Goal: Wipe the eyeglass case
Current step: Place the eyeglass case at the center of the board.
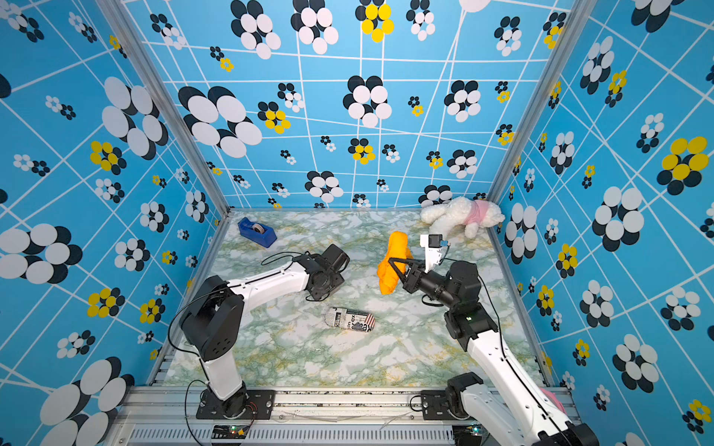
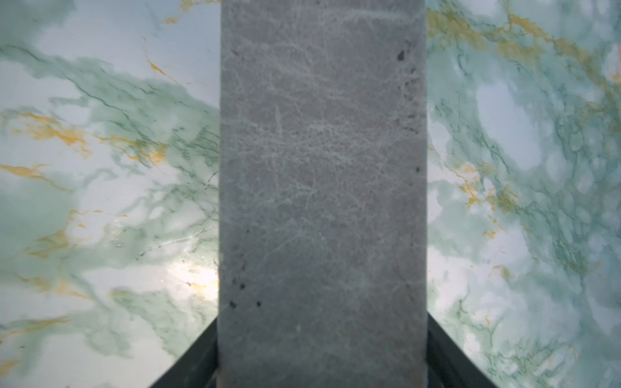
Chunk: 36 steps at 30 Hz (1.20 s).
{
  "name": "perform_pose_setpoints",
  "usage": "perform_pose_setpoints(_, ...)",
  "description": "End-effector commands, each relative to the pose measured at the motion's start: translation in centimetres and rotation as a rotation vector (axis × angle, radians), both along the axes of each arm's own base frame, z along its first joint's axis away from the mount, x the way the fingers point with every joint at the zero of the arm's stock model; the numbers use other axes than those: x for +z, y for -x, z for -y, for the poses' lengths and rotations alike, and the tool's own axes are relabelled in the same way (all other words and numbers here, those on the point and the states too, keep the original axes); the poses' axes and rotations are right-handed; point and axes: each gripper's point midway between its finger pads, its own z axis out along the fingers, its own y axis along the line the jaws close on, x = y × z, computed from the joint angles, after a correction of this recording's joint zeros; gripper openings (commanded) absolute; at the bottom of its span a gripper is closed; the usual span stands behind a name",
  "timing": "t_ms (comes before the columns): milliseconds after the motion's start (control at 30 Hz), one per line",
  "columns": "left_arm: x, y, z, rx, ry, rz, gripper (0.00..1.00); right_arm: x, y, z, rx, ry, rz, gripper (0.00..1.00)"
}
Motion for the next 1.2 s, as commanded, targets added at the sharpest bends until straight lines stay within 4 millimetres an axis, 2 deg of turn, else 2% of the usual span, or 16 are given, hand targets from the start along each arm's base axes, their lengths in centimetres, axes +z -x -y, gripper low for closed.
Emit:
perform_pose_setpoints(0, 0.9, -1.8, 0.7, 0.108, 0.027, 0.065, 0.28, 0.8, 0.6, 0.0, 0.014, 0.013, 0.037, 0.00)
perform_pose_setpoints(167, -0.2, -2.3, 1.1, 0.156, 0.045, 0.033, 0.31, 1.4, 0.4, 0.3, -0.010, -0.017, 0.050, 0.00)
perform_pose_setpoints(367, -2.0, -3.1, 3.6, 0.118, 0.083, -0.022, 0.37, 1.1, -0.3, 0.3, -0.024, -0.015, 0.032, 0.00)
perform_pose_setpoints(467, -2.3, -3.5, 4.1, 0.111, 0.083, -0.031, 0.42, 1.0, 0.0, 0.3, -0.022, -0.012, 0.023, 0.00)
perform_pose_setpoints(633, -2.5, -3.4, 4.3, 0.126, 0.089, -0.028, 0.59, 0.3, 0.2, 0.8, -0.048, -0.004, 0.010, 0.00)
perform_pose_setpoints(800, -3.1, -2.9, 4.9, 0.108, 0.106, -0.059, 0.72, 0.0, -0.2, 0.8, -0.057, -0.009, 0.000, 0.00)
perform_pose_setpoints(967, -3.4, -3.0, 5.7, 0.074, 0.095, -0.092, 0.80, 0.3, -0.4, 0.9, -0.061, -0.005, 0.002, 0.00)
perform_pose_setpoints(1067, -3.7, -2.5, 5.5, 0.068, 0.059, -0.132, 0.88, 0.1, -0.5, 1.1, -0.080, 0.005, -0.005, 0.00)
perform_pose_setpoints(1167, -2.6, -2.6, 5.6, 0.056, 0.061, -0.110, 0.92, 0.2, -0.3, 1.4, -0.097, 0.011, -0.008, 0.00)
